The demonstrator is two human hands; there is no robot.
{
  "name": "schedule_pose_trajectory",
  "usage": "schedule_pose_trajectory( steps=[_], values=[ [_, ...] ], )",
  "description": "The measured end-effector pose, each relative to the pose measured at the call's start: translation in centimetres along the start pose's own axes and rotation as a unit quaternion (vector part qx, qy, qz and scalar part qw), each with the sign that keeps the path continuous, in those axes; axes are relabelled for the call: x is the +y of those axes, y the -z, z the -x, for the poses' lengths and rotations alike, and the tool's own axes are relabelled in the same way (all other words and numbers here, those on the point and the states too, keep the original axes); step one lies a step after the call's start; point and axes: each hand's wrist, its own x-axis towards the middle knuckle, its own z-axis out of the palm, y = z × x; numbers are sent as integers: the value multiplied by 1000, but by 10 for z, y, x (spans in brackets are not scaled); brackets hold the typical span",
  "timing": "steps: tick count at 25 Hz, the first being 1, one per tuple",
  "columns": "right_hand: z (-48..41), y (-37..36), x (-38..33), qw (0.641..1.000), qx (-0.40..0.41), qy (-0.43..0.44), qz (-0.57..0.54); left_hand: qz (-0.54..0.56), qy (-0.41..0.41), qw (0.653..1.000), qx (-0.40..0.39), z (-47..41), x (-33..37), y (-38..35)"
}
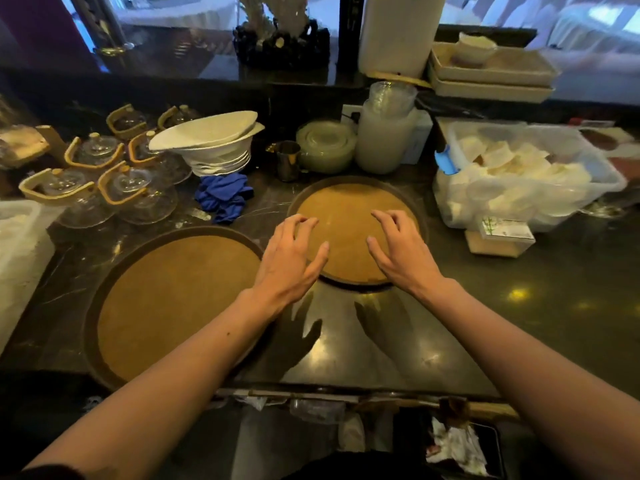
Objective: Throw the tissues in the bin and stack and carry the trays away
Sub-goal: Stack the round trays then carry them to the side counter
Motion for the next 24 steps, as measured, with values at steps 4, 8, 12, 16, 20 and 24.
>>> schedule_pose_trajectory(
  steps=[4,8,12,16,20,24],
  values=[
    [-26,10,60,1000,-5,-16,-9,-24,19,999,-16,-39,17,-28],
    [-44,7,103,999,-18,-34,-12,-48,41,997,-46,-57,15,-50],
    [-56,-9,133,996,-44,-68,-25,-51,79,993,-76,-69,0,-68],
    [-70,-26,152,990,-60,-118,-39,-72,121,986,-91,-85,-27,-79],
    [-79,-41,171,982,-88,-164,-38,-71,195,972,-113,-100,-53,-89],
    [-77,-54,182,964,-110,-243,-11,-50,253,956,-140,-110,-70,-103]
  ],
)
